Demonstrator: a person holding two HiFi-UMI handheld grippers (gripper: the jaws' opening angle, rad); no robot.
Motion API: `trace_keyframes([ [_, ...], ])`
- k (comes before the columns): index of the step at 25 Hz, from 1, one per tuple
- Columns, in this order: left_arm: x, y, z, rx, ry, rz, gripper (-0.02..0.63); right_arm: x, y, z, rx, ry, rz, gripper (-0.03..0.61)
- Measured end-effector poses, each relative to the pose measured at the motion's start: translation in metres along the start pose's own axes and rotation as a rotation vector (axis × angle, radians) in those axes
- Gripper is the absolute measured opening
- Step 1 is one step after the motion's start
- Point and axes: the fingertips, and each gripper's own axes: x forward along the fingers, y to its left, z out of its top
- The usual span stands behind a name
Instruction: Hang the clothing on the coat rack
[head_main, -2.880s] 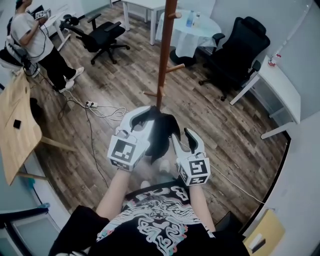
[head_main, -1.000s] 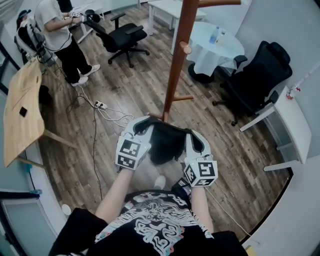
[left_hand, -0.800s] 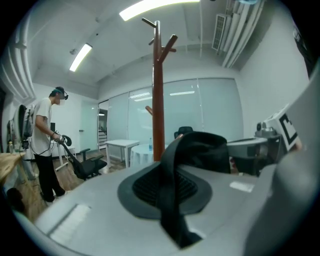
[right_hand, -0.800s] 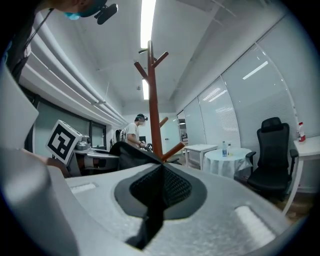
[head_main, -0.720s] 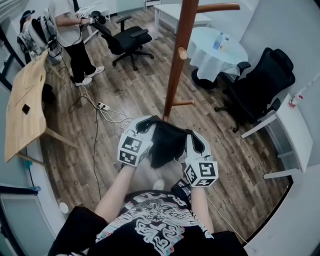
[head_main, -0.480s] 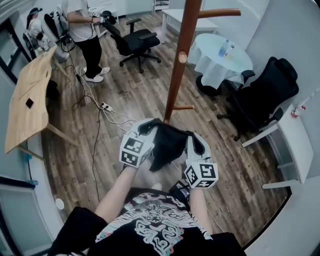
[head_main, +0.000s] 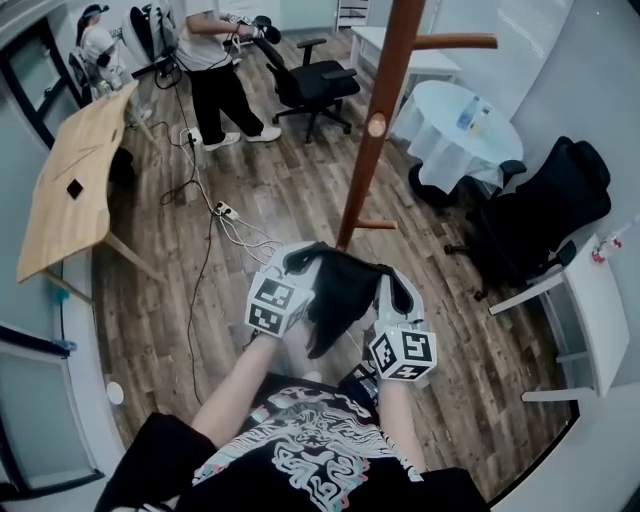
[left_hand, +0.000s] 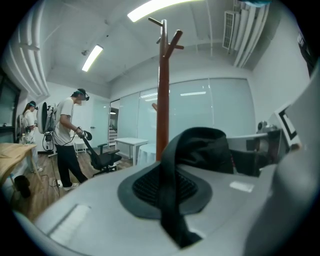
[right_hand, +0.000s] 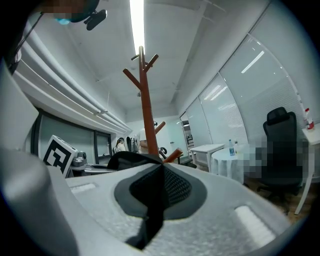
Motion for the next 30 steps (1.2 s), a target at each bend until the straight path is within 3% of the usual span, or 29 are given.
trace_keyframes([
  [7, 0.001, 0.017, 0.006, -0.003, -0.009, 0.016, 0.015, 0.017, 0.008, 0.005, 0.008, -0.013, 0.013, 0.003],
  [15, 0.018, 0.036, 0.006, -0.01, -0.016, -0.003, 0.015, 0.041, -0.002, -0.007, 0.015, 0.013, -0.038, 0.003],
  [30, 0.059, 0.067, -0.02, -0.044, 0.034, -0.055, 0.015, 0.088, -0.024, -0.049, 0.02, 0.099, -0.109, 0.003],
])
